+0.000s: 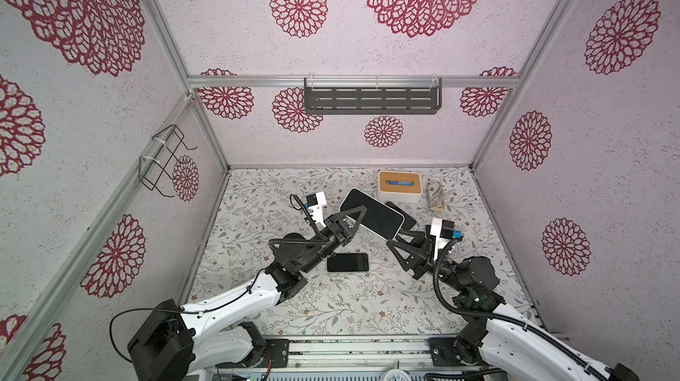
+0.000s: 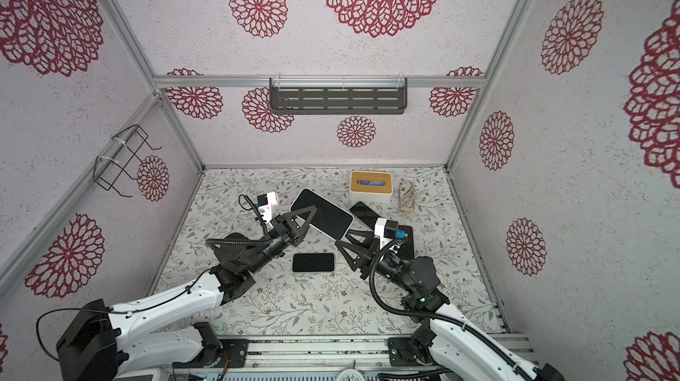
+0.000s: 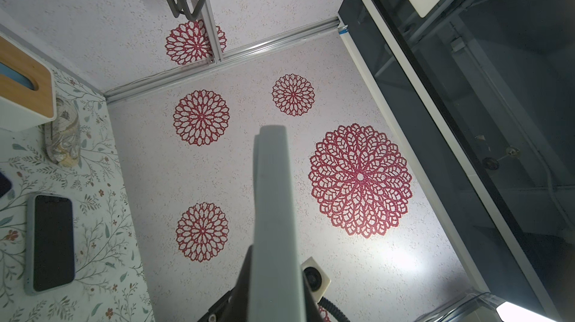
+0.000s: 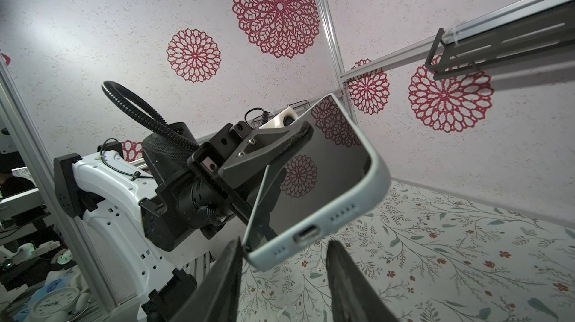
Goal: Take the phone out of the phone case
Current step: Remove the phone case from the phone.
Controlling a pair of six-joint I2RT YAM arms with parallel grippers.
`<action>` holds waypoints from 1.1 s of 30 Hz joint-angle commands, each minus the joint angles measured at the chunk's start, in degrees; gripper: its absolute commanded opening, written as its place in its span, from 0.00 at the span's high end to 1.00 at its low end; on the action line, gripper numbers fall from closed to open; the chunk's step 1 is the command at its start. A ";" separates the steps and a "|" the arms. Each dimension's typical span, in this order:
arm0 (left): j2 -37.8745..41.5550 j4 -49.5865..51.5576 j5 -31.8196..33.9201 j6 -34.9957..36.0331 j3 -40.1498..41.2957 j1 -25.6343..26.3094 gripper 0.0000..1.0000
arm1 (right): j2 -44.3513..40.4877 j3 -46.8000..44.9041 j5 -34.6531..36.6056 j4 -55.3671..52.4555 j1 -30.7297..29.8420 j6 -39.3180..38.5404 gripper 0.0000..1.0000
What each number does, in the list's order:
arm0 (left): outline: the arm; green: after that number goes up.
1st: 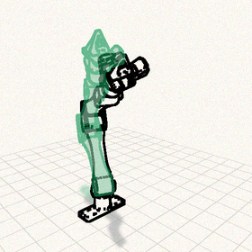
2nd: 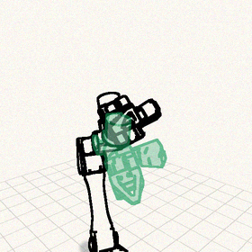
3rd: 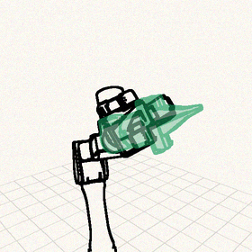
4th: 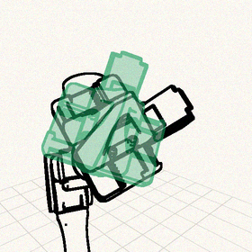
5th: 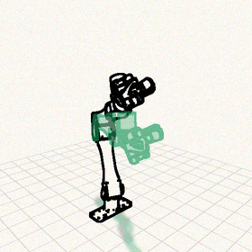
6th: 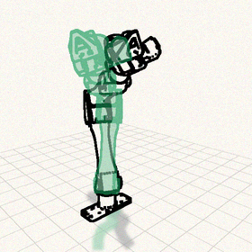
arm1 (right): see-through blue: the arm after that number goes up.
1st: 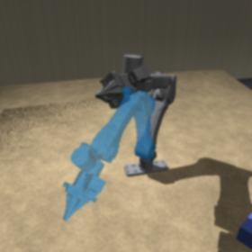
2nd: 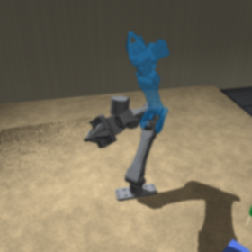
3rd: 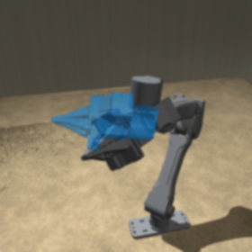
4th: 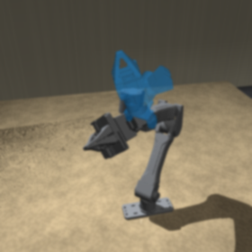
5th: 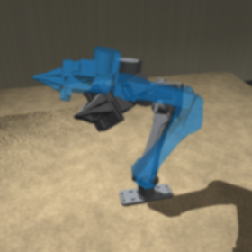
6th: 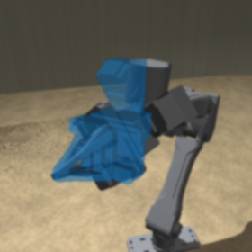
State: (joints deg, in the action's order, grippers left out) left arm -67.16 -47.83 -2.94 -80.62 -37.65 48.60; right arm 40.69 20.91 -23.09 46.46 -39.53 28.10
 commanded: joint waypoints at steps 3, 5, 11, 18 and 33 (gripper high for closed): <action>0.56 -5.18 -1.23 0.20 -0.49 -0.56 1.00 | 1.20 2.42 0.35 3.13 1.03 0.64 0.59; 0.53 -5.29 -1.49 0.29 -0.82 -0.35 1.00 | 1.95 2.30 0.54 3.11 1.25 0.55 0.62; 0.53 -5.40 -1.75 0.37 -1.37 0.05 1.00 | 4.24 2.41 0.63 2.47 1.56 -0.56 0.70; 0.08 -5.79 -2.11 0.46 -2.21 0.88 1.00 | 5.34 1.95 2.00 1.36 1.65 -3.19 0.82; 0.32 -6.28 -0.59 1.48 -1.29 0.99 1.00 | 1.71 -0.44 -1.35 5.23 2.35 -3.25 0.44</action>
State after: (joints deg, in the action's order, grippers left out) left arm -68.23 -49.10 -4.05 -79.70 -38.26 50.15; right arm 44.91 21.41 -22.15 46.35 -37.36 24.27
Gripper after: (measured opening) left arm 0.123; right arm 0.523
